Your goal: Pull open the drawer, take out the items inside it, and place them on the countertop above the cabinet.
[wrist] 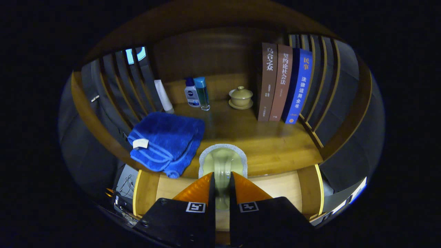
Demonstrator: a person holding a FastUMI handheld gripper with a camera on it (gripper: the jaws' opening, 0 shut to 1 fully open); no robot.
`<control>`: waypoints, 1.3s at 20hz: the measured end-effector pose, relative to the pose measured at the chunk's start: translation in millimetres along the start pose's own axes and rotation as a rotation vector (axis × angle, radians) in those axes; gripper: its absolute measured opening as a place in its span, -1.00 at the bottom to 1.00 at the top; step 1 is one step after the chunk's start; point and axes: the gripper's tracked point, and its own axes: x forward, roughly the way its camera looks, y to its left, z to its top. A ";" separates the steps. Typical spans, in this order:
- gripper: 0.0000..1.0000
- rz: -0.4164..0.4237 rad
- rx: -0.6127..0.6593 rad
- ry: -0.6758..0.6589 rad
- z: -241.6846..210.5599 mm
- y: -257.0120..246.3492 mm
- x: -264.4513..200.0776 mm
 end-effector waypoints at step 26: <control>0.48 -0.026 0.034 0.097 58.8 -9.7 119.3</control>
